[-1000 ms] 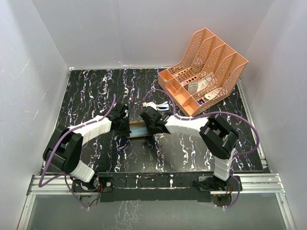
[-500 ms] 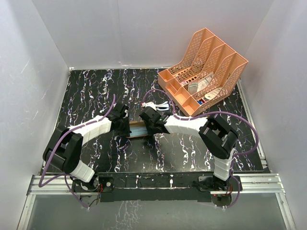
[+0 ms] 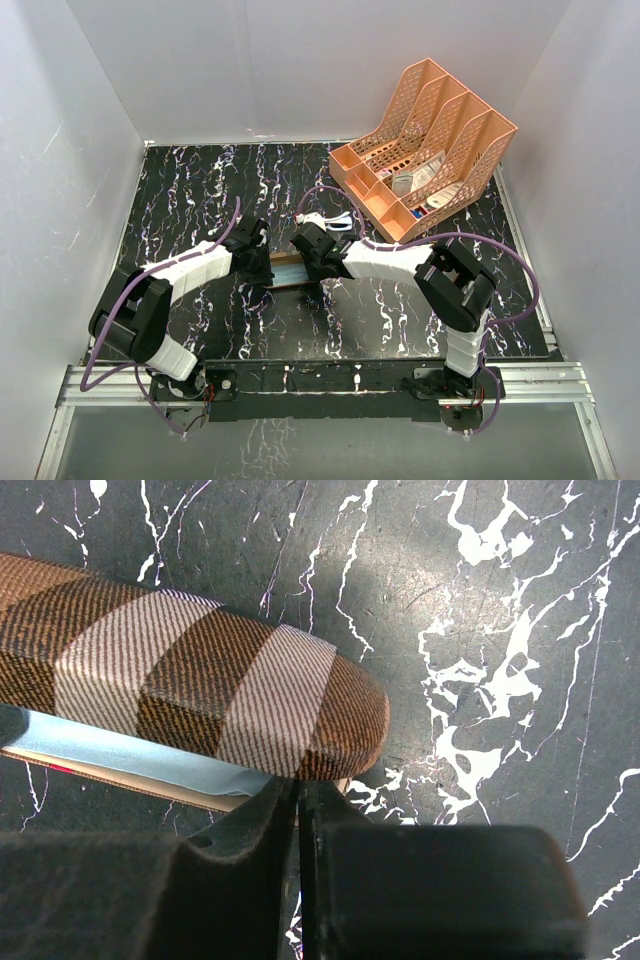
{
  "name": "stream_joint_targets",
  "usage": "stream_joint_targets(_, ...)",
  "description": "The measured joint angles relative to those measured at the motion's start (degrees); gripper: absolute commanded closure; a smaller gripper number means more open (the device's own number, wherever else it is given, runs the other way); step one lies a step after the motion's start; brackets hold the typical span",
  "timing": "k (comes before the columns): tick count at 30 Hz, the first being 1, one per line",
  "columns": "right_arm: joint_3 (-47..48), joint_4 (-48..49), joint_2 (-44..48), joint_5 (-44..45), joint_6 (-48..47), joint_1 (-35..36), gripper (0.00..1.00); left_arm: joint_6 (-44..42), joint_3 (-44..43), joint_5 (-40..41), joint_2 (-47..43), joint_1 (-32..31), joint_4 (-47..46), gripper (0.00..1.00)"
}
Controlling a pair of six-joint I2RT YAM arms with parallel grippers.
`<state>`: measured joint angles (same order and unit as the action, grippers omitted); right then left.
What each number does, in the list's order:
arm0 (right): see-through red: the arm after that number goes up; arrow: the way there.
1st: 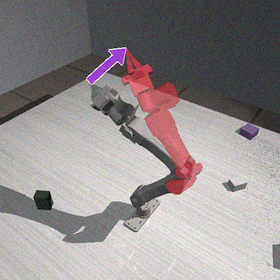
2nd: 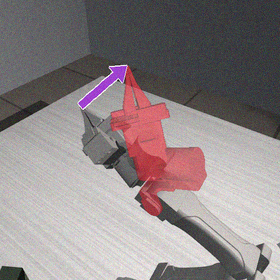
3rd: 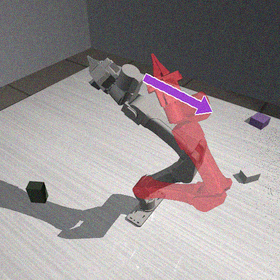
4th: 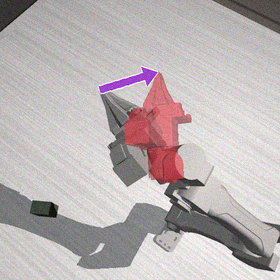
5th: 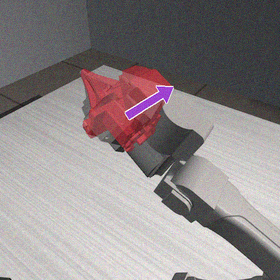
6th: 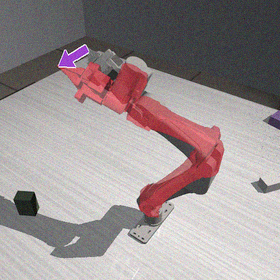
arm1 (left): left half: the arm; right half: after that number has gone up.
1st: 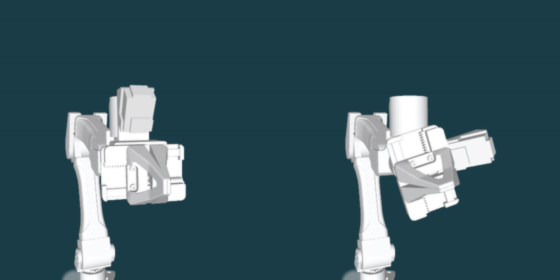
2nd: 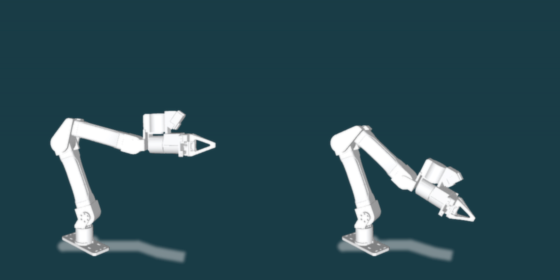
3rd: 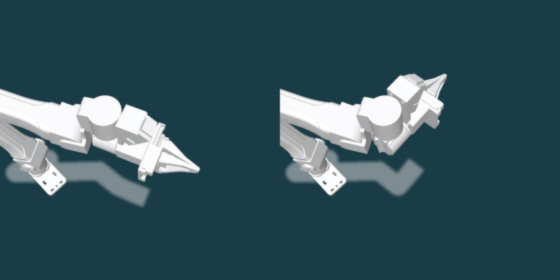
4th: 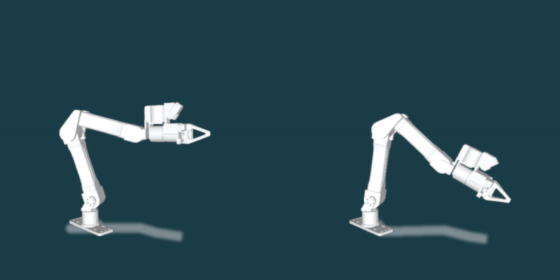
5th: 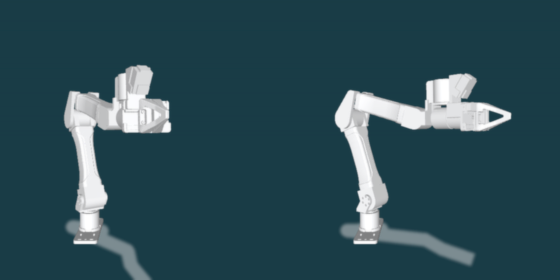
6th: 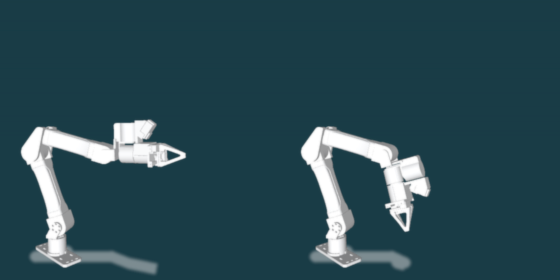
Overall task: Organize the sunglasses
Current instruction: Place the glasses cleaning cloth in the sunglasses case.
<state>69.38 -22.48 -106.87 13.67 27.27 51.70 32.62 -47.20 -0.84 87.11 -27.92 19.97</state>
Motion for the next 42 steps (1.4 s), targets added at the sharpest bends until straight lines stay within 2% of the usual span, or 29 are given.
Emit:
stream_joint_targets(17, 0.0, 0.3, 0.0, 0.1, 0.2, 0.0, 0.80, 0.0, 0.0, 0.6, -0.6, -0.3, 0.9, 0.87)
stream_joint_targets(42, 0.0, -0.2, 1.2, 1.6, 0.6, 0.1, 0.77, -0.7, -0.9, 2.1, -2.3, -0.3, 4.1, 0.88)
